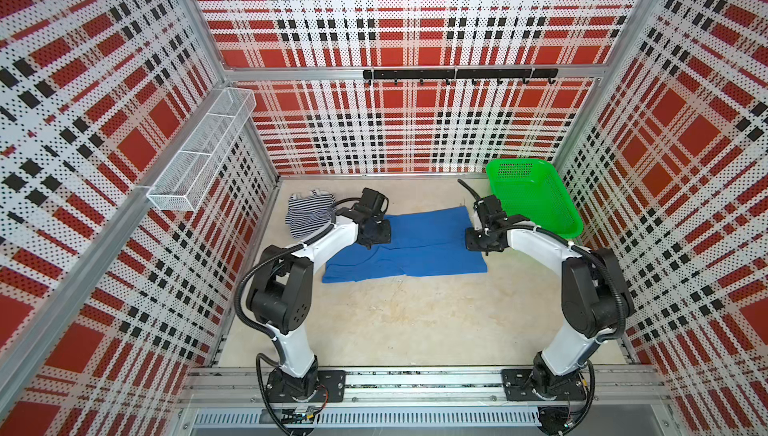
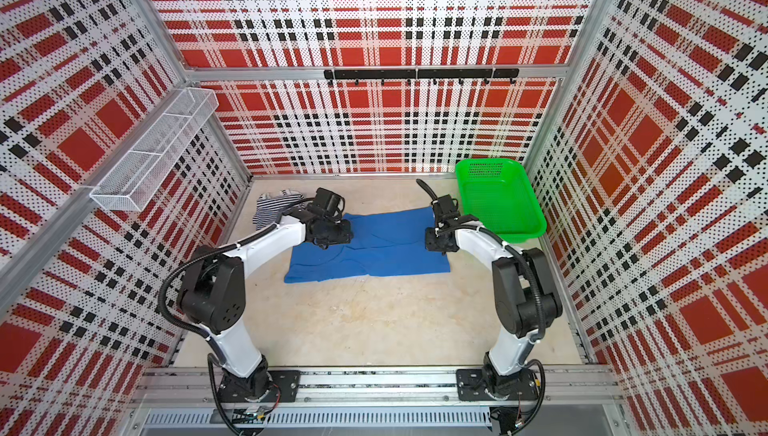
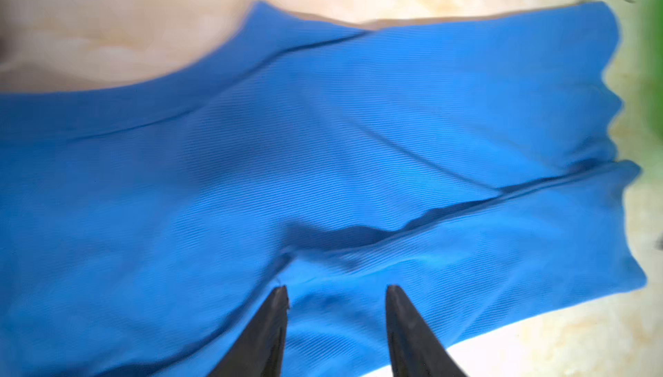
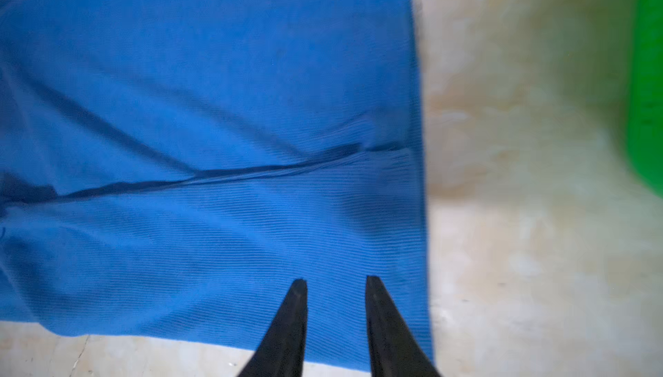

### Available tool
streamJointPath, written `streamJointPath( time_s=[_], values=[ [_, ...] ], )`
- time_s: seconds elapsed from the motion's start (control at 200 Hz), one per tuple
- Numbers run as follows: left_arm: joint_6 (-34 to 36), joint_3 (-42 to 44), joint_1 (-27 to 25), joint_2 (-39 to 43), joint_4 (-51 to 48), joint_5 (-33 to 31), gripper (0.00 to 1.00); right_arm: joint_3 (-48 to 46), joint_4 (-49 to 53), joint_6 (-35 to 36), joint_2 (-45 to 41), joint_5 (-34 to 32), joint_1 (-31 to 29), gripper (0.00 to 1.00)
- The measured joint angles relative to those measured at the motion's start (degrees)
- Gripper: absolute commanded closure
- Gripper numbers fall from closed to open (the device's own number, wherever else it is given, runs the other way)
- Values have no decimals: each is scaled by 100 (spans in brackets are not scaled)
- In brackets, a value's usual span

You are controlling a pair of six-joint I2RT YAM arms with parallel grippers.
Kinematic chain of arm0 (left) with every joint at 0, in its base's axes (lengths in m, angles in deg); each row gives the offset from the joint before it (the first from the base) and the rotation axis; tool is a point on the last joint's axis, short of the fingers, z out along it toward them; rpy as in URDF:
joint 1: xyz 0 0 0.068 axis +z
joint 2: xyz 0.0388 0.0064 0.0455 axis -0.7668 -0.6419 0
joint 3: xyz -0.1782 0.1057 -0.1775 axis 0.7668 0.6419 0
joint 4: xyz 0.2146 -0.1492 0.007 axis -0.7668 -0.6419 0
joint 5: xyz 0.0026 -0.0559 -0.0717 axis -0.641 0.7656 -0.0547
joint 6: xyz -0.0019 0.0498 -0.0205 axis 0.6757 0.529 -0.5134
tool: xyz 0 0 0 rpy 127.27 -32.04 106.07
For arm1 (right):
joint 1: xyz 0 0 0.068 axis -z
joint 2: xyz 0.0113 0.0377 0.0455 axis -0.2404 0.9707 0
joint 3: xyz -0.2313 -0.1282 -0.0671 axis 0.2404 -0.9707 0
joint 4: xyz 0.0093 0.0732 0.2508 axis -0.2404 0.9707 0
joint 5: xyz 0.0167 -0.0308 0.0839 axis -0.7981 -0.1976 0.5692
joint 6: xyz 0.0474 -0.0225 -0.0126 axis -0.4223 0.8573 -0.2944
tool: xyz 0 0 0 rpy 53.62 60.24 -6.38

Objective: Fold and stack the tank tops

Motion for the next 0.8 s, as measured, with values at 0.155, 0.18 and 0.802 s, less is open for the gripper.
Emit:
streamJointPath(
  time_s=[0.155, 0.18, 0.802],
  values=[
    [-151, 455, -247, -378, 573, 245, 53, -404, -424, -227, 219, -11, -79, 72],
    [-164, 562, -249, -411, 625, 262, 53, -479, -455, -258, 219, -35, -72, 72],
    [-542, 1517, -116, 1349, 321, 647, 49, -1357, 400, -214, -1794, 94, 208, 58]
  ],
)
